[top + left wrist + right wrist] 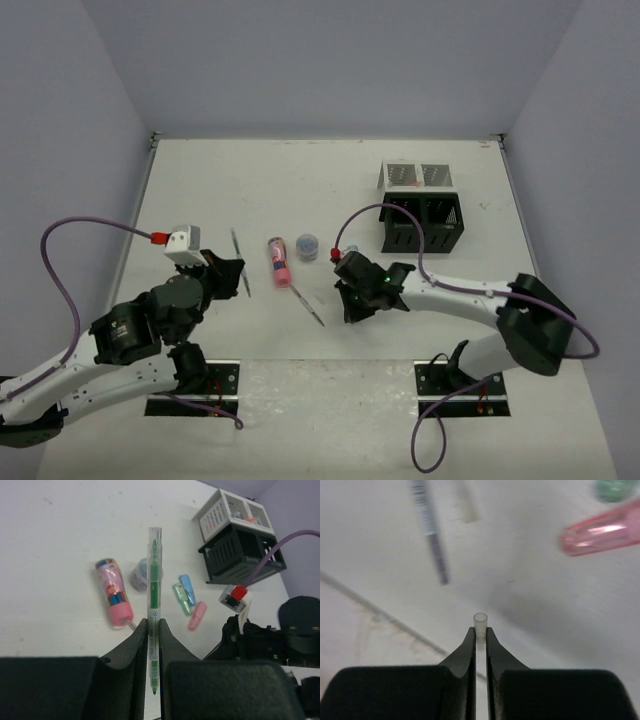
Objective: Sort the stationery into containers
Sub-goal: Close the pen cap on the pen.
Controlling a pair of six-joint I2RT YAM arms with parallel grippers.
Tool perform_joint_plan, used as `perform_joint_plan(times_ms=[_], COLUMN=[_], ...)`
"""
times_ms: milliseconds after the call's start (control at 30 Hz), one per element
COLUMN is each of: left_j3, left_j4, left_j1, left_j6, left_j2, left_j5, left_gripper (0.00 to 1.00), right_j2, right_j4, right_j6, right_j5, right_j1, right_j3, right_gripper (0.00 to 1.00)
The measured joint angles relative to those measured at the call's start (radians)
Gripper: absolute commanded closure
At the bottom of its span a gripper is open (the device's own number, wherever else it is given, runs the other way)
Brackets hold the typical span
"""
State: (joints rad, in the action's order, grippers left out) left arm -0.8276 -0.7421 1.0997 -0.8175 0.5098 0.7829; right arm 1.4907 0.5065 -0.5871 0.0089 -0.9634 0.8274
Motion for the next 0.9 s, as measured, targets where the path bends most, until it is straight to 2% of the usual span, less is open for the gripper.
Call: perform_joint_plan(times_ms=[167,300,400,467,633,733,900], left_j3=[0.195,0.316,0.394,0.444,0.491,0.494,0.493], left_j4=[0.249,0.577,0.805,0.946,1.134,1.201,1.216], left_j1=[0.000,0.000,0.000,0.000,0.000,0.000,0.000], left_j6=[0.020,0.052,0.072,0.079,0.079,0.076,0.057], left_j2=[-0.105,-0.095,-0.064,-0.051,-0.035,-0.035,-0.033], left_j5=[-0.145,-0.271,-0.353,-0.405,-0.489,-0.523,-0.552], left_gripper=[1.00,1.00,1.00,1.00,1.00,1.00,1.00], right_j2=[-0.304,-0.389,-0.426,-0.460,-0.559,-0.615,-0.612], right_j4=[-0.266,-0.599,-0.760,-0.791,-0.837,-0.842,-0.811], right_j6=[-0.028,-0.104,-0.140,-0.142,-0.122,-0.089,-0.038], right_j5=[-0.244,-0.400,-0.437,-0.420,-0.368,-0.310,-0.214], right_j1=[-0.076,-0.149,-0.213,-0.242,-0.276,-0.281,-0.281], right_j3=[-0.119,-0.224,-0.303,-0.328,-0.332,-0.333,-0.330], right_gripper=[1.00,1.00,1.00,1.00,1.00,1.00,1.00])
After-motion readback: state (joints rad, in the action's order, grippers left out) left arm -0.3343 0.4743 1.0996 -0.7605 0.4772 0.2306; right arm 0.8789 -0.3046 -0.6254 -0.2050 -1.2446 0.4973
